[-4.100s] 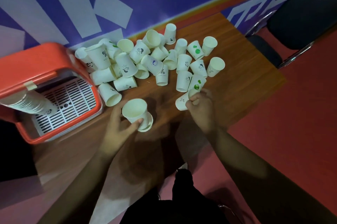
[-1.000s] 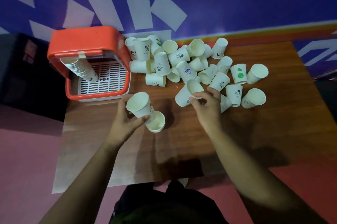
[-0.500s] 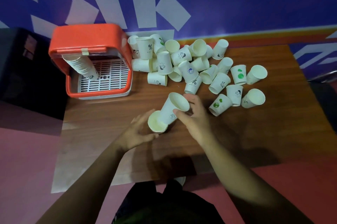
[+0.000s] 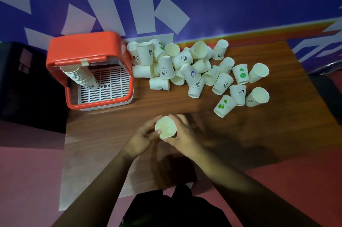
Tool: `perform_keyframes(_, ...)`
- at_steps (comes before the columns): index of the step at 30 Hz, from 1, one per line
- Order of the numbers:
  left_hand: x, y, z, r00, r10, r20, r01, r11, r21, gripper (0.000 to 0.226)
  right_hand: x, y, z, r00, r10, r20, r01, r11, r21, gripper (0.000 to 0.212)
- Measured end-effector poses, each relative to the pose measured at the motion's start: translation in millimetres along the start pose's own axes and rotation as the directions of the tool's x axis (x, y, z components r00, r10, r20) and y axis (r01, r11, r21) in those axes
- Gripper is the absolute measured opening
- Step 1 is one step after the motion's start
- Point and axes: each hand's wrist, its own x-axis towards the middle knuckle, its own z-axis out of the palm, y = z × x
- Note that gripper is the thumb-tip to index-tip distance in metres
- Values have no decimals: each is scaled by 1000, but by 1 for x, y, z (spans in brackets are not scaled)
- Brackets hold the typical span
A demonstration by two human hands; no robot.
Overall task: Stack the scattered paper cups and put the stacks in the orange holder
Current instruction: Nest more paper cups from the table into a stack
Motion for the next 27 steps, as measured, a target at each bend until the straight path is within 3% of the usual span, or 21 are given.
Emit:
perform_keyframes(5, 1, -4, 1, 999, -35, 25, 34, 999, 20, 56, 1, 11, -4, 987, 112, 111, -122, 988, 89, 88)
perform_keyframes(7, 3, 3, -1, 999, -32, -32, 33, 999, 20, 55, 3, 17, -14, 981, 148, 123, -162, 980, 112, 87)
perform_keyframes(12, 37, 40, -3, 982, 83, -172, -47, 977, 206, 28, 14, 41, -79, 927, 351, -135, -337, 934, 115, 55)
perform_keyframes(16, 91, 81, 18, 978, 153, -143, -88, 919, 385, 24, 33, 72, -121, 804, 466, -370, -504, 864, -9, 56)
perform_keyframes(22, 170, 107, 68, 994, -49, -94, 88, 881, 465, 36, 63, 100, -128, 699, 627, -345, -686, 723, -78, 68)
perform_keyframes(27, 222, 91, 92, 966, -246, -78, 256, 867, 427, 57, 75, 120, -117, 735, 592, -332, -635, 772, -31, 63)
